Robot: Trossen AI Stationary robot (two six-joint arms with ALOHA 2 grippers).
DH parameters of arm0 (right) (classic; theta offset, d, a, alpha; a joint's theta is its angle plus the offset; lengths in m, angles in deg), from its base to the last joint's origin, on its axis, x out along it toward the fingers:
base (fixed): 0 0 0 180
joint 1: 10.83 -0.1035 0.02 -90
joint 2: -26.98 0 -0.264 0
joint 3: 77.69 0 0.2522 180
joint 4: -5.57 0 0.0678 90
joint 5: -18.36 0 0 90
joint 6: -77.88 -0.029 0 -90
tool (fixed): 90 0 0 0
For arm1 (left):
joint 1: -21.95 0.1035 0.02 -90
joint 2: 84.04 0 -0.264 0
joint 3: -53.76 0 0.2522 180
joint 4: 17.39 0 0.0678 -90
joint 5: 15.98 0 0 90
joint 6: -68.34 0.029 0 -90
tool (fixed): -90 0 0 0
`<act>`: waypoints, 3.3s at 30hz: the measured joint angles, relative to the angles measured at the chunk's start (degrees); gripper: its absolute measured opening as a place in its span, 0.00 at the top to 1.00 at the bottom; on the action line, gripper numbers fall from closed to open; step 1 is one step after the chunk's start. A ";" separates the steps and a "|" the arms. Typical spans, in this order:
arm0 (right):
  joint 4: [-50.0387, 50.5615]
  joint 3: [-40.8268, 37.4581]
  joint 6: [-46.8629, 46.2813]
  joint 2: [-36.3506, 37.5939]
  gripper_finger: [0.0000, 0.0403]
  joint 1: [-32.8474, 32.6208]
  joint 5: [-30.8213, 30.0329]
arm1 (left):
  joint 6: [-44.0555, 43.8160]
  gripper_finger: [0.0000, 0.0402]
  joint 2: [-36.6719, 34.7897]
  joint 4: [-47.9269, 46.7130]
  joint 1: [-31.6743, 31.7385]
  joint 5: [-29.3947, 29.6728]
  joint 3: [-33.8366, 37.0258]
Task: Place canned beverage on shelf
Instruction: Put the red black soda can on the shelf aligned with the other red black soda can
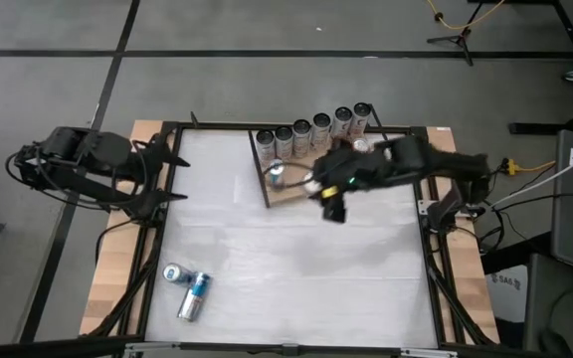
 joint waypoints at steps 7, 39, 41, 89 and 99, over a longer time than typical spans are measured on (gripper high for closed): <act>7.67 -1.62 5.26 6.73 0.28 6.38 5.06 | -0.01 0.06 1.36 5.02 0.00 6.12 -0.02; -47.29 -67.31 26.05 25.38 0.27 39.82 37.99 | -0.03 0.06 18.49 15.24 0.04 11.11 -0.02; -47.40 -67.36 27.15 23.79 0.27 40.44 38.75 | -0.04 0.06 18.82 15.24 0.04 11.09 -0.02; -49.51 -67.34 30.35 16.96 0.25 40.24 33.24 | -0.01 0.06 18.90 15.18 0.00 11.03 -0.02; -49.51 -67.32 30.33 17.05 0.22 40.24 31.33 | -0.01 0.06 18.90 15.18 0.00 11.03 -0.02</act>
